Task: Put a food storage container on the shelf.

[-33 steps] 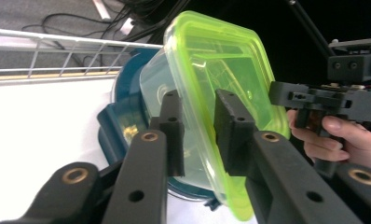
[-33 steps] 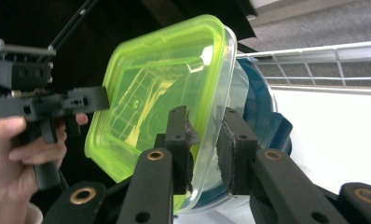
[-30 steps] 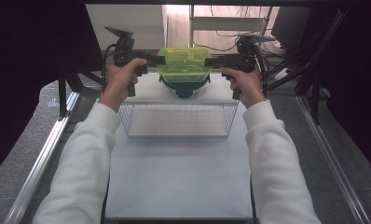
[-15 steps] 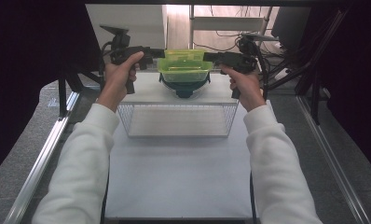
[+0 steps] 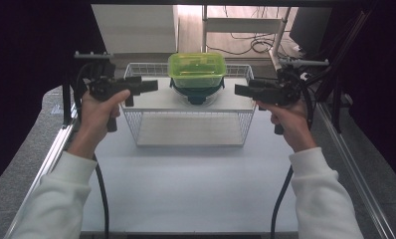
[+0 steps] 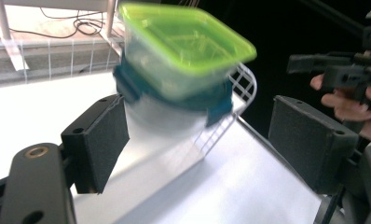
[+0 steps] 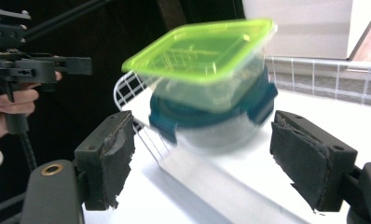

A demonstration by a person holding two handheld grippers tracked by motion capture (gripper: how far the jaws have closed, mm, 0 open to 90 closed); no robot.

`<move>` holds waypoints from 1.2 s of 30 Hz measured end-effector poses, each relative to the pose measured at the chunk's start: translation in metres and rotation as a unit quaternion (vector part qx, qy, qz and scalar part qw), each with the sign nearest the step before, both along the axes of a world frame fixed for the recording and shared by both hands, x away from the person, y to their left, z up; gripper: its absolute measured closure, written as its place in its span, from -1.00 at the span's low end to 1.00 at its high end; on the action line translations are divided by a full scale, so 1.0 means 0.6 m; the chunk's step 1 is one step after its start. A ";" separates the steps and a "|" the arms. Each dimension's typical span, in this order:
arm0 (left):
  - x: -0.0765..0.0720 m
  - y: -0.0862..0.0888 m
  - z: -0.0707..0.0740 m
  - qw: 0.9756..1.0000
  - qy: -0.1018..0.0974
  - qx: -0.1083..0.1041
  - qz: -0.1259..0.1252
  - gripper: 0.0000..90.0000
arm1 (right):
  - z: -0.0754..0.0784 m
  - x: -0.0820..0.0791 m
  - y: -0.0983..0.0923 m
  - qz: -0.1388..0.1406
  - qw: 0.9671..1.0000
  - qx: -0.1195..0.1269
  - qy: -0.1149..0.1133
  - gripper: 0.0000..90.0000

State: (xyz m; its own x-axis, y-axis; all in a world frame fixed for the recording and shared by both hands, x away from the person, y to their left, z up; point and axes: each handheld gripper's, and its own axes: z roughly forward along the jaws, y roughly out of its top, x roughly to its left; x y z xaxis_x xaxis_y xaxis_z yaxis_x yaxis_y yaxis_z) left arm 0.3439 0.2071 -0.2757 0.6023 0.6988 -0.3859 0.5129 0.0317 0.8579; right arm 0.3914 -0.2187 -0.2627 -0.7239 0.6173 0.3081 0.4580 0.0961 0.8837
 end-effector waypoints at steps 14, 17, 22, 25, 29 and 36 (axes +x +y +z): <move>-0.130 0.017 -0.152 0.998 0.001 0.053 0.027 -0.57 | -0.123 -0.128 -0.033 -0.008 0.997 -0.076 -0.005 -0.45; -0.144 0.010 -0.189 0.998 0.010 0.064 0.027 -0.57 | -0.145 -0.144 -0.033 -0.005 0.997 -0.081 -0.008 -0.45; -0.165 0.002 -0.255 0.995 0.032 0.087 0.025 -0.56 | -0.212 -0.176 -0.030 0.004 0.996 -0.092 0.008 -0.45; -0.178 -0.001 -0.287 0.991 0.034 0.119 0.044 -0.52 | -0.255 -0.188 -0.025 -0.002 0.994 -0.105 0.022 -0.45; -0.185 0.004 -0.315 0.990 0.058 0.121 0.041 -0.52 | -0.297 -0.194 -0.019 0.000 0.993 -0.111 0.039 -0.45; -0.184 0.010 -0.313 0.991 0.051 0.111 0.050 -0.51 | -0.302 -0.194 -0.022 -0.009 0.994 -0.105 0.034 -0.48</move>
State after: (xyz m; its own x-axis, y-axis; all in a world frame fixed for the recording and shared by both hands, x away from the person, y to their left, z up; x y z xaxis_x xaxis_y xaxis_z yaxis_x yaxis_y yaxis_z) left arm 0.2337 0.2132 -0.4634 0.4916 0.8278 -0.2703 0.6010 -0.0979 0.7932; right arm 0.2752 -0.2317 -0.4441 -0.6943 0.6853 0.2198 0.5198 0.2664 0.8117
